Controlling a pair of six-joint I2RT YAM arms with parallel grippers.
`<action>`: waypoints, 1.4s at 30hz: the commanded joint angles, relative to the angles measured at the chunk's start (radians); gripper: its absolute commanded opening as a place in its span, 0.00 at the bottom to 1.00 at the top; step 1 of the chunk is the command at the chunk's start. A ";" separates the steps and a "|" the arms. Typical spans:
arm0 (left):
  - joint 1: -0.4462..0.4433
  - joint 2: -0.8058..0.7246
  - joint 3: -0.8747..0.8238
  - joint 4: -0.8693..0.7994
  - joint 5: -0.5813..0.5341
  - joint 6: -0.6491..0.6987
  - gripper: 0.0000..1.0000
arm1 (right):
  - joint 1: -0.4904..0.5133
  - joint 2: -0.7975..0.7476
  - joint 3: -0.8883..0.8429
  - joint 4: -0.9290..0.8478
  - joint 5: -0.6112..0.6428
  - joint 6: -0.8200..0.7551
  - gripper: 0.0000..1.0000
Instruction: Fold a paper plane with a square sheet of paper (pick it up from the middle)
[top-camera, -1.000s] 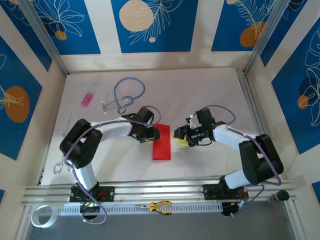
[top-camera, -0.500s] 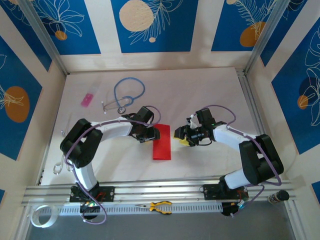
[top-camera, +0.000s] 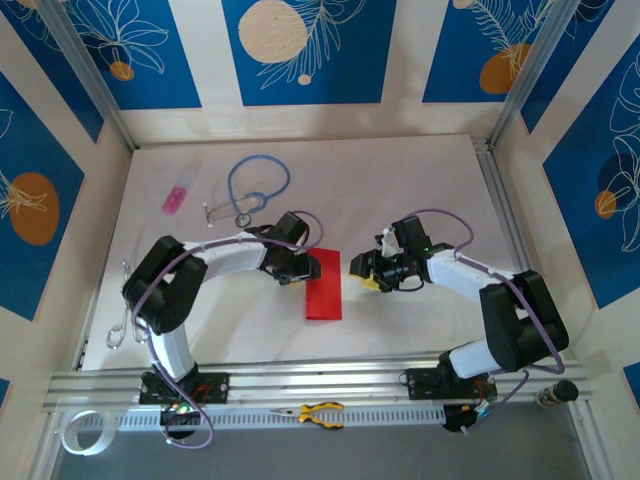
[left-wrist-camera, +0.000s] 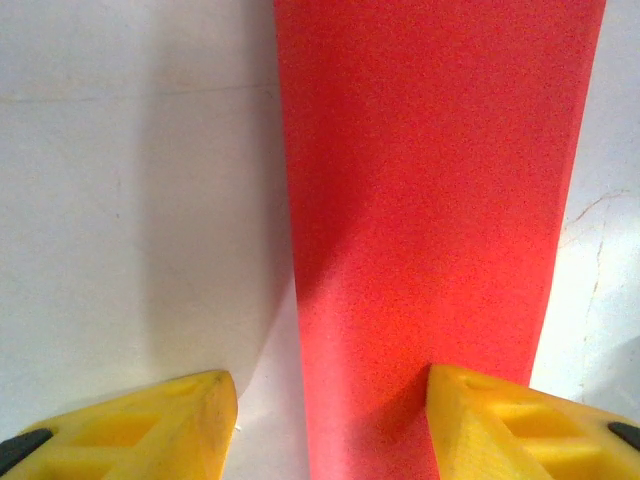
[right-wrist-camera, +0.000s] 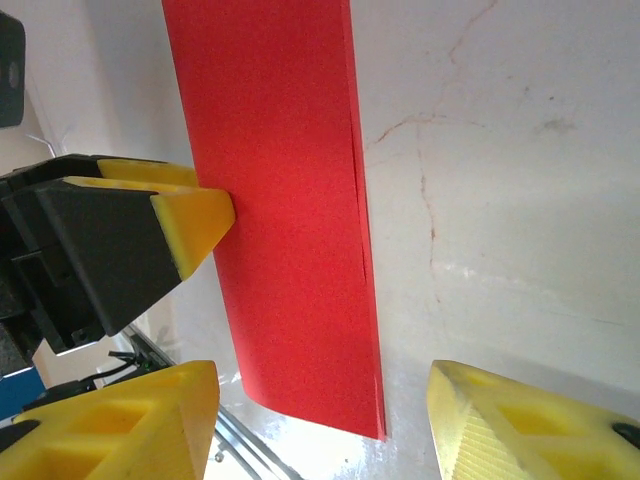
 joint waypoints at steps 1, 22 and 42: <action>-0.001 0.047 0.011 -0.006 -0.022 0.013 0.55 | -0.004 -0.036 0.013 -0.031 0.023 0.004 0.58; -0.008 0.087 0.051 -0.054 -0.042 0.070 0.56 | -0.005 -0.041 0.004 -0.032 0.025 0.005 0.58; -0.023 0.117 0.058 -0.045 -0.062 0.036 0.58 | -0.004 -0.030 0.007 -0.032 0.023 0.002 0.58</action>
